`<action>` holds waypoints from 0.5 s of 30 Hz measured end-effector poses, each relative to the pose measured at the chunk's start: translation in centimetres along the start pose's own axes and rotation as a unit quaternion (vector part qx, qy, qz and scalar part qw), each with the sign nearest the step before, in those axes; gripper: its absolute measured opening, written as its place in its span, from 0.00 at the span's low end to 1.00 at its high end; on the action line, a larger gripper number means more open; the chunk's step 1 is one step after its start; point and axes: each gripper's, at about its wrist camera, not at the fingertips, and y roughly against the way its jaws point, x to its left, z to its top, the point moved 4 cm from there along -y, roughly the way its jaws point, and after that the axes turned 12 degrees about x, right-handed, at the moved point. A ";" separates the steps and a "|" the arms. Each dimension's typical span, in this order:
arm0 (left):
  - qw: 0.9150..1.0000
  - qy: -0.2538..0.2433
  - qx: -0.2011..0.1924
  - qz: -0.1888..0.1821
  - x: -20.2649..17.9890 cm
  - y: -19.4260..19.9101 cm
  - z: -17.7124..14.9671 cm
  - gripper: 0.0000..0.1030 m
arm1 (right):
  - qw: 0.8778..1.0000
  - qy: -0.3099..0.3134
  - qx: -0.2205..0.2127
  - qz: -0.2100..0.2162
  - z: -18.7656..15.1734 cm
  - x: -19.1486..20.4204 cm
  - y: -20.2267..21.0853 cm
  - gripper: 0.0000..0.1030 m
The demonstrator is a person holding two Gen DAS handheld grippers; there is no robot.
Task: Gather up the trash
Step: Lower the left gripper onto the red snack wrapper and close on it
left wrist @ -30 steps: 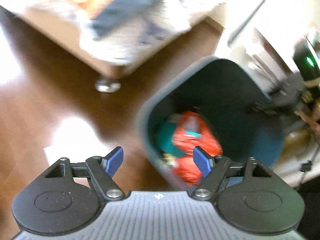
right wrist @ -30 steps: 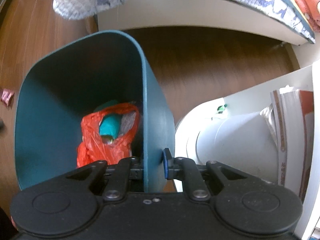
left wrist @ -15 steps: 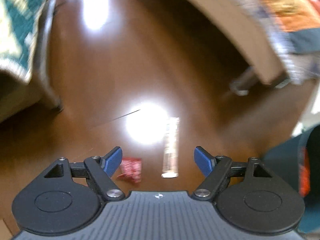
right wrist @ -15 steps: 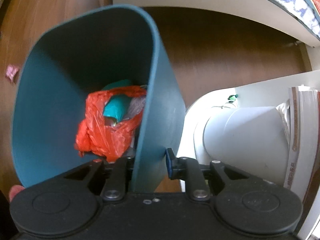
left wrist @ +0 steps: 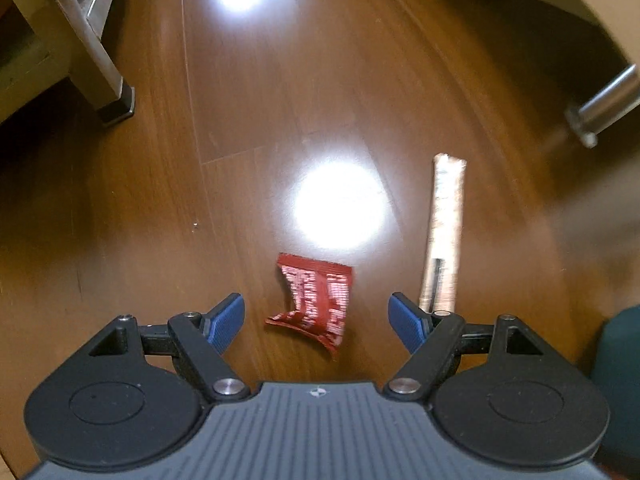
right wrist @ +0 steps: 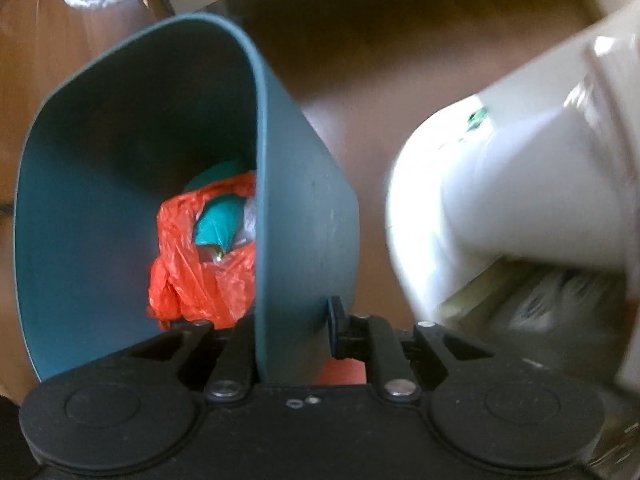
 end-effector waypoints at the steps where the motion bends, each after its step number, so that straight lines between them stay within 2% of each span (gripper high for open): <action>1: 1.000 -0.008 -0.002 0.007 -0.1 -0.5 -0.1 0.76 | 1.000 -0.001 0.003 0.012 -0.1 0.6 -0.2 0.12; 6: 0.998 -0.037 0.003 0.040 -0.6 -2.9 -0.4 0.76 | 0.999 0.028 -0.001 0.024 -0.1 3.5 -0.6 0.13; 9: 0.997 -0.049 0.002 0.053 -0.8 -3.6 -0.5 0.75 | 0.999 0.042 0.002 0.010 0.0 4.0 -0.4 0.13; 11: 0.997 -0.051 0.003 0.055 -1.0 -3.8 -0.8 0.67 | 0.999 0.045 0.003 0.006 0.1 4.0 -0.4 0.13; 13: 0.997 -0.049 0.008 0.053 -1.3 -4.2 -0.9 0.52 | 0.999 0.051 -0.001 -0.001 0.1 4.1 -0.2 0.13; 15: 0.997 -0.049 0.007 0.055 -1.6 -4.2 -1.3 0.50 | 0.999 0.051 -0.005 -0.003 0.1 4.2 0.0 0.12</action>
